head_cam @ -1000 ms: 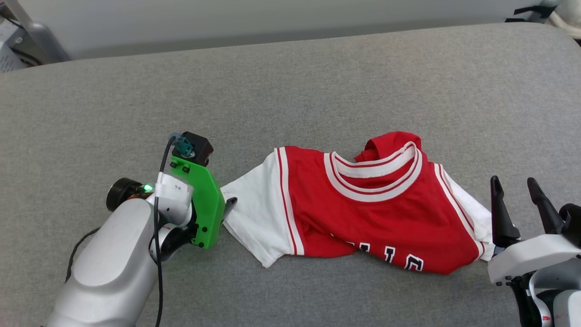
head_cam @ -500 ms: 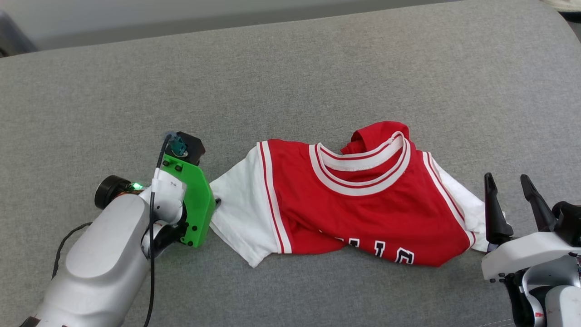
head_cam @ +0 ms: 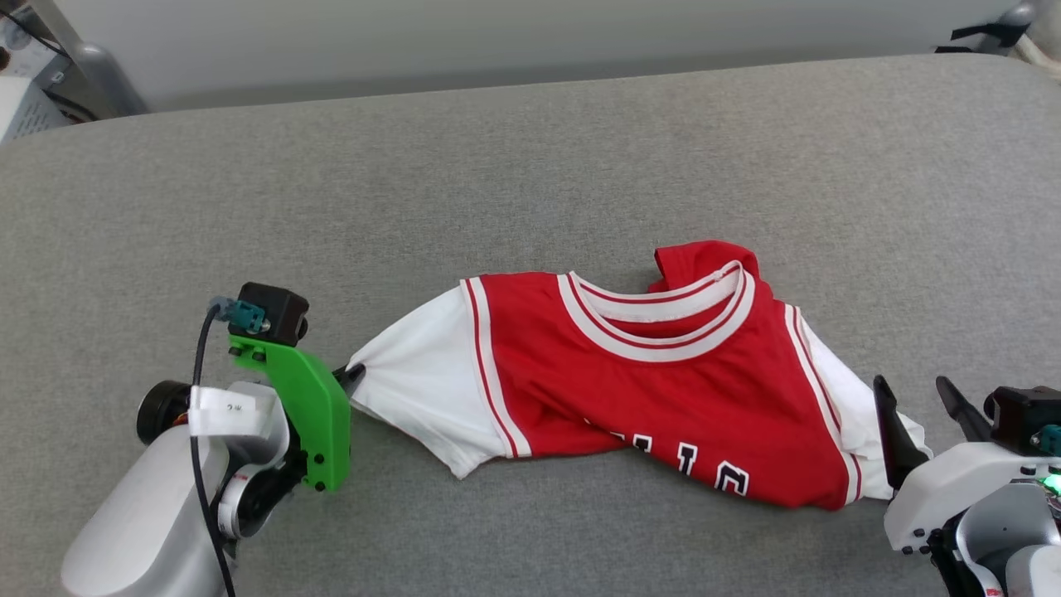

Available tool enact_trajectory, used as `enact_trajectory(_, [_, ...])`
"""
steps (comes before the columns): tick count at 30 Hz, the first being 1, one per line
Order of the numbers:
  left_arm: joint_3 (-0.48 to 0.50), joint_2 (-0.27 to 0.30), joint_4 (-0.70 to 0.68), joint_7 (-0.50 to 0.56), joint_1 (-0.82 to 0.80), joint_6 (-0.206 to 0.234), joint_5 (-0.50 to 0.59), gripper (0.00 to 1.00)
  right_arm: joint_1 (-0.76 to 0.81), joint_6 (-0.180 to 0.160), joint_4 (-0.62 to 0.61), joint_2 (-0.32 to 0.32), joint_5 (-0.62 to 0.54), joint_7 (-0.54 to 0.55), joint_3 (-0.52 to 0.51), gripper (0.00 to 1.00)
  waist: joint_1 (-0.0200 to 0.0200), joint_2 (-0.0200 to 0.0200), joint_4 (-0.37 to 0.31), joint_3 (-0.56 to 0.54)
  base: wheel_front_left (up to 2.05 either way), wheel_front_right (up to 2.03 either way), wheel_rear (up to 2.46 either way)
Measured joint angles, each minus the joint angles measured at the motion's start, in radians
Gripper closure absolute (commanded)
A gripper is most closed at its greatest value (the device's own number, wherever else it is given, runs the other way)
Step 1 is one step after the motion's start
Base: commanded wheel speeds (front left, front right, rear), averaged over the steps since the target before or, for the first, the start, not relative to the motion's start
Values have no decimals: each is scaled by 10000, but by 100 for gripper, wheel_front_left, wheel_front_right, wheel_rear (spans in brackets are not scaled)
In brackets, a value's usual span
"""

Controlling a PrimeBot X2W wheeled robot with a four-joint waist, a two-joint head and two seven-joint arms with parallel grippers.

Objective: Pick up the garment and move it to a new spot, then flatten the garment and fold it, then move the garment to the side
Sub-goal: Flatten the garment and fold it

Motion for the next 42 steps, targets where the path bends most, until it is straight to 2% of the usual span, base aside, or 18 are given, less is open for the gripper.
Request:
enact_trajectory(4, [267,341,-1319,-117,923,499,-69,100,228,0,38,-174,96,813,171,0,0,0,339,-182,0,0,0])
enact_trajectory(9, [412,431,-2801,-205,2173,1070,-265,100,360,0,-104,-401,238,1753,397,0,0,0,653,-353,0,0,0])
enact_trajectory(14, [355,428,-3963,-290,2940,1551,-263,100,517,0,-466,-802,527,3200,792,0,0,0,869,-443,0,0,0])
enact_trajectory(21, [276,437,-4474,-261,3042,1676,-230,100,522,0,-654,-1170,514,4619,809,0,0,0,1059,-434,0,0,0])
enact_trajectory(32, [253,453,-4560,-265,3034,1674,-228,100,369,0,-81,-1172,506,4621,757,0,0,0,1163,-225,0,0,0])
enact_trajectory(34, [253,458,-4556,-265,3032,1674,-228,100,282,0,48,-1162,500,4585,740,56,0,0,1175,-189,0,0,0])
enact_trajectory(35, [253,462,-4546,-267,3030,1674,-228,100,252,0,92,-1151,497,4531,719,76,0,0,1179,-177,0,0,0])
enact_trajectory(36, [255,464,-4537,-274,3030,1674,-228,100,236,0,119,-1137,497,4500,696,100,0,0,1180,-172,0,0,0])
enact_trajectory(42, [261,479,-4426,-290,3028,1674,-228,100,196,0,192,-1116,497,4403,481,100,0,0,1168,-243,0,0,0])
